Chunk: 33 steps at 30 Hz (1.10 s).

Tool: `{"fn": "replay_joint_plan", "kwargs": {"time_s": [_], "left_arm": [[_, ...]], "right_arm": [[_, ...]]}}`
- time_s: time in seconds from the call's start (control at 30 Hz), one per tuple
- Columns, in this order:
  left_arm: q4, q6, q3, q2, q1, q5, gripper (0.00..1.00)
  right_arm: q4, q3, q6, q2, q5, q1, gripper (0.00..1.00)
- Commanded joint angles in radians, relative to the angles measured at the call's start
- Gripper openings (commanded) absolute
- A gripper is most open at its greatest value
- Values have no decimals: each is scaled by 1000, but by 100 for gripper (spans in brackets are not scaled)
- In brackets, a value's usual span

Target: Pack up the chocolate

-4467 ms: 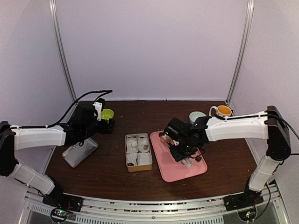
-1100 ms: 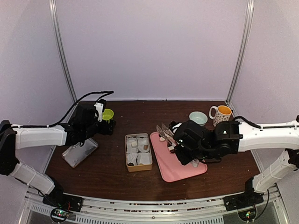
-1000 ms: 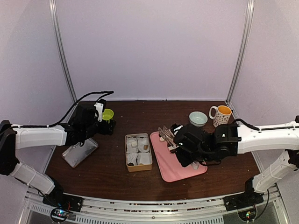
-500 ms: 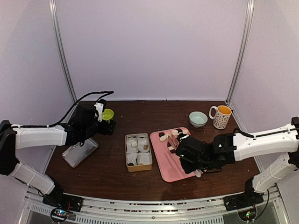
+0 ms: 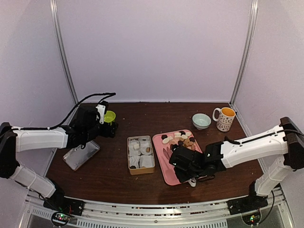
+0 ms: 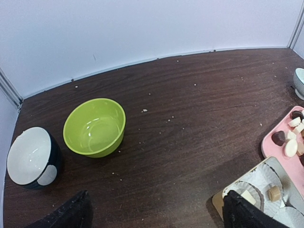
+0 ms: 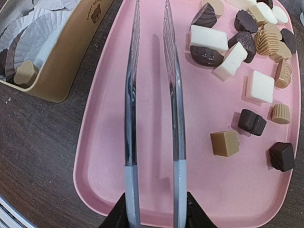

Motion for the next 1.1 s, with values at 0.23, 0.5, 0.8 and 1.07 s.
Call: {"fn": "replay_joint_plan", "kwargs": {"time_s": [0.23,0.5,0.8,1.07], "left_arm": [[35,2,28,-1,7,8,98],[32,3,27,-3,6,6,98],[31,5,26,-5,7,2,97],[30,8,26,-5,7,-1,98]], "right_arm": [[20,60,8,99,-23,-13,33],[39,65,9,72,-29,-53,51],[12,79,-41,-92,27,-61,75],[25,13,-110,-299,148,-99,73]]}}
